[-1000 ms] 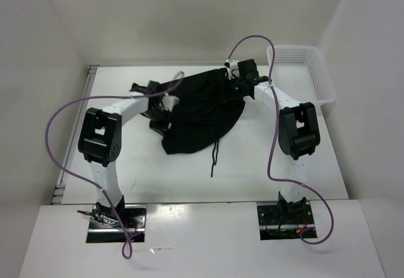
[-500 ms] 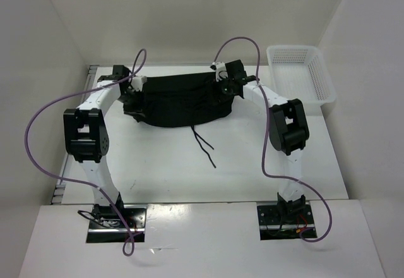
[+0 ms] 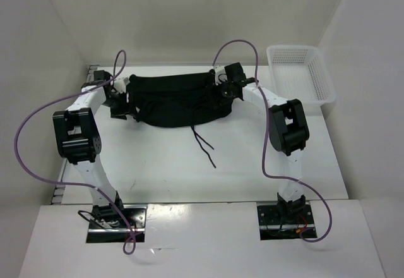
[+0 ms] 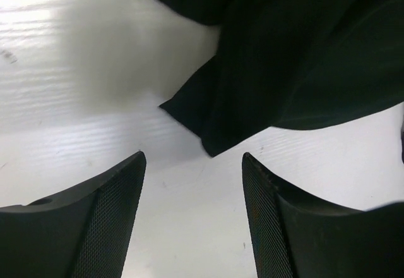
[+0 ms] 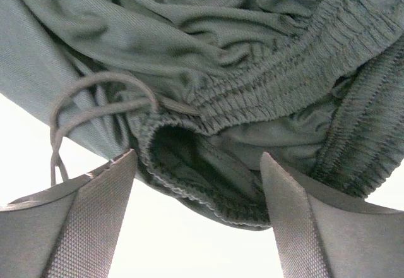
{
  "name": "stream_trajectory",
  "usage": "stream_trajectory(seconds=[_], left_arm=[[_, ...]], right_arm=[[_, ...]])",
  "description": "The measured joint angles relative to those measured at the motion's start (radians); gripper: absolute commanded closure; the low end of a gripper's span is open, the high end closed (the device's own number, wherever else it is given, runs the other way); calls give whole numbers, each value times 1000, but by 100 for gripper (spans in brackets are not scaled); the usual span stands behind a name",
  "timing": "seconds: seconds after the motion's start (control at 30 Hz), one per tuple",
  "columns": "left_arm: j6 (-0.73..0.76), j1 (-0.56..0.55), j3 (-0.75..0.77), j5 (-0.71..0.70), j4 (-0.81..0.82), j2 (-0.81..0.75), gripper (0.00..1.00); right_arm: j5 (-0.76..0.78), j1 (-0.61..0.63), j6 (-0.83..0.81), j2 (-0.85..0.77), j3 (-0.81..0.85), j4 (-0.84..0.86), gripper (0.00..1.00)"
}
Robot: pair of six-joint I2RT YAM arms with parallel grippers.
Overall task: Fold and stack the shorts
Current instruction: Flatten the shorts out
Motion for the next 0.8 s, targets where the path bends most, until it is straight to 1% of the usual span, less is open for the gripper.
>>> stream_trajectory(seconds=[0.07,0.1,0.13,0.2,0.33,0.5,0.53,0.6,0.63,0.67,0.7,0.73,0.77,0.8], left_arm=[[0,-17,-20,20,27,-2,29],[0,-30,-38,26,39,-5,29],[0,-46,-64,29,52,-9,29],[-1,-76,-119,30,66,-16,29],[0,-109,-143,11,79,-15,29],[-1,-101,-133,-46,173,-5,31],[0,-101,-132,-55,187,-4,34],[-1,-100,-131,-66,217,-3,39],[-2,-100,-130,-71,228,0,42],[-3,-100,-126,-75,237,4,50],[-4,-100,-120,-79,248,12,54],[-2,-100,-113,-83,257,21,58],[-2,-100,-106,-85,266,32,69],[-4,-100,-99,-86,268,43,76]], right_arm=[[11,0,-17,-3,-8,-2,12],[14,0,-27,-8,-19,-2,8],[20,0,-34,-18,-35,-2,6],[33,0,-52,-45,-76,-3,5],[71,0,-69,-74,-103,0,5],[114,3,-90,-74,-101,0,14],[117,5,-95,-74,-101,0,22],[125,8,-108,-74,-112,8,33],[128,9,-113,-74,-121,9,47],[132,10,-119,-74,-130,12,53],[134,10,-121,-74,-140,12,60],[137,10,-121,-74,-146,11,72],[140,10,-122,-73,-148,10,78],[141,10,-122,-71,-148,11,85]])
